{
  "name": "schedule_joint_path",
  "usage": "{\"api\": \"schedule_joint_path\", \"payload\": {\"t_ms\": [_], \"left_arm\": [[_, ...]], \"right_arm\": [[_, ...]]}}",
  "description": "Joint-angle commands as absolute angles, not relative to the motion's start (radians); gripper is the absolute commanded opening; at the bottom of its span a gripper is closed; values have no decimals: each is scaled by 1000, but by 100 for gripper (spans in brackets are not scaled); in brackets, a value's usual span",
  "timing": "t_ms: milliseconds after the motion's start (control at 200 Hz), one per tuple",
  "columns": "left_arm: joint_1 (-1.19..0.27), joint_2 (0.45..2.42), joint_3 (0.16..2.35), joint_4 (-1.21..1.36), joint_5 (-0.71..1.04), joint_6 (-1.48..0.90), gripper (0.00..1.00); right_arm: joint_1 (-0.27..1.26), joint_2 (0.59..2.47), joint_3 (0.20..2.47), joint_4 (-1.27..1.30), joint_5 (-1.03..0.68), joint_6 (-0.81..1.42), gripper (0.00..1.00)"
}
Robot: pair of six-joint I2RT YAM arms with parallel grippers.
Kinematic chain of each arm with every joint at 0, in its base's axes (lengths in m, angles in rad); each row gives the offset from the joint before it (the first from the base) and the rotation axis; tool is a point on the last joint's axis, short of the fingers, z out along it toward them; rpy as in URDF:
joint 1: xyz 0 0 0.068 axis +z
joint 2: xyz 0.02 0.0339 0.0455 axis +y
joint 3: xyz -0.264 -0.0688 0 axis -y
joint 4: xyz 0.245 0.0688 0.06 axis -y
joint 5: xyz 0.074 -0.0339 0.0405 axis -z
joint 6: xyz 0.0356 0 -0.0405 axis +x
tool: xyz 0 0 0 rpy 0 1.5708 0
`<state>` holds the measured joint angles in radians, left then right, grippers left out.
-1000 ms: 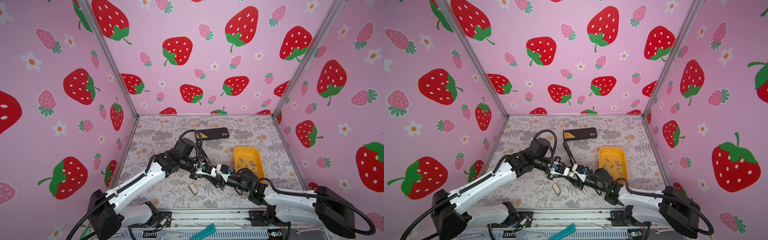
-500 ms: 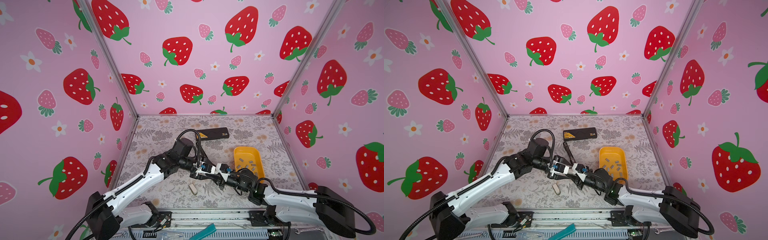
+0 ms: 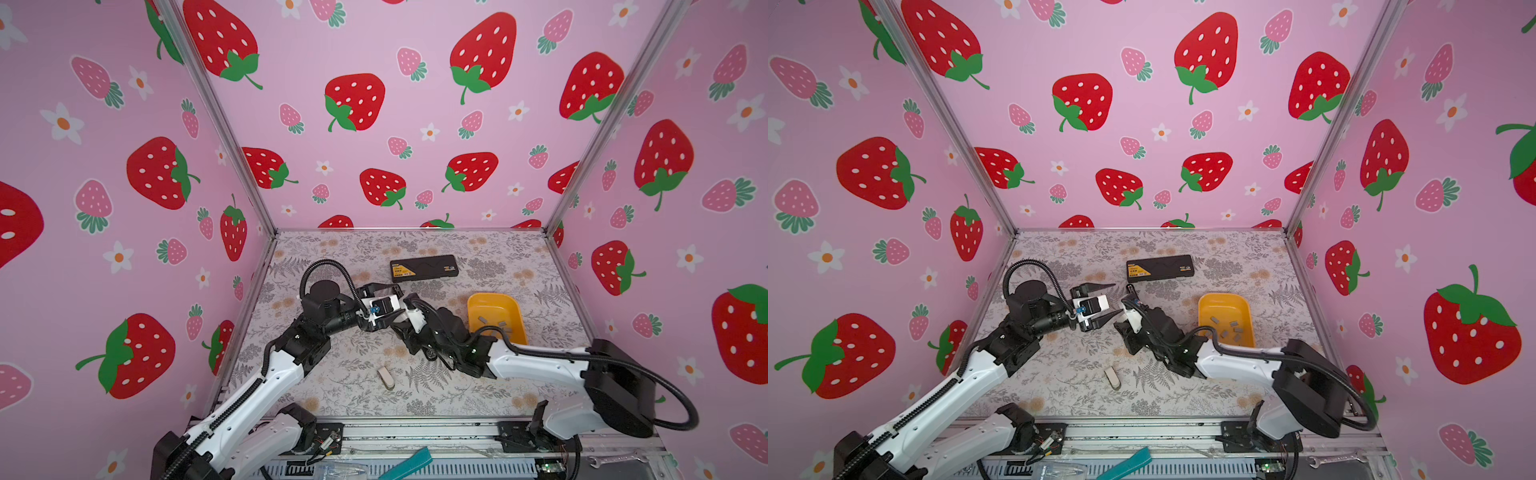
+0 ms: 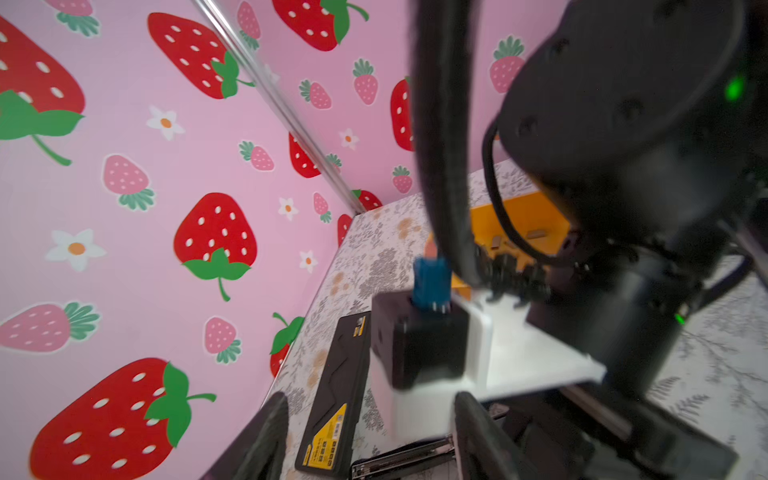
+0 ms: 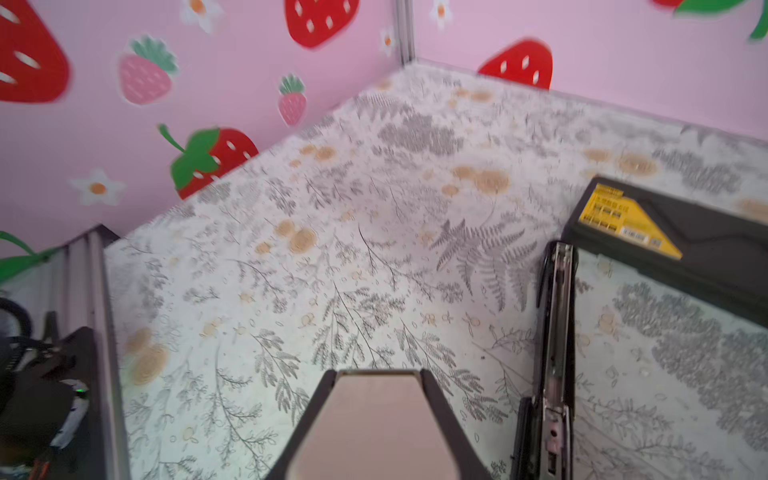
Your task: Load the staples into the stapler
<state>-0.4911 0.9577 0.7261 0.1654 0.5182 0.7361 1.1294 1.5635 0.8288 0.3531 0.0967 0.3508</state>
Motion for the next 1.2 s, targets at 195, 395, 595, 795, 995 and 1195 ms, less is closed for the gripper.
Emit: {"api": "schedule_joint_path", "payload": {"t_ms": [195, 395, 595, 795, 995, 1195], "left_arm": [[-448, 957, 735, 265, 403, 693, 63], [-444, 951, 735, 257, 405, 699, 63], [-426, 945, 715, 293, 387, 691, 63], [-392, 967, 716, 291, 362, 694, 63], [-363, 972, 718, 293, 394, 689, 64], [-359, 959, 719, 195, 544, 820, 68]], "right_arm": [[1127, 1869, 1052, -63, 193, 432, 0], [1127, 1879, 1058, -101, 232, 448, 6], [1123, 1870, 1053, -127, 258, 467, 9], [1123, 1814, 1006, -104, 243, 485, 10], [1121, 1817, 994, -88, 213, 495, 18], [1120, 1851, 1009, -88, 186, 499, 30]]}}
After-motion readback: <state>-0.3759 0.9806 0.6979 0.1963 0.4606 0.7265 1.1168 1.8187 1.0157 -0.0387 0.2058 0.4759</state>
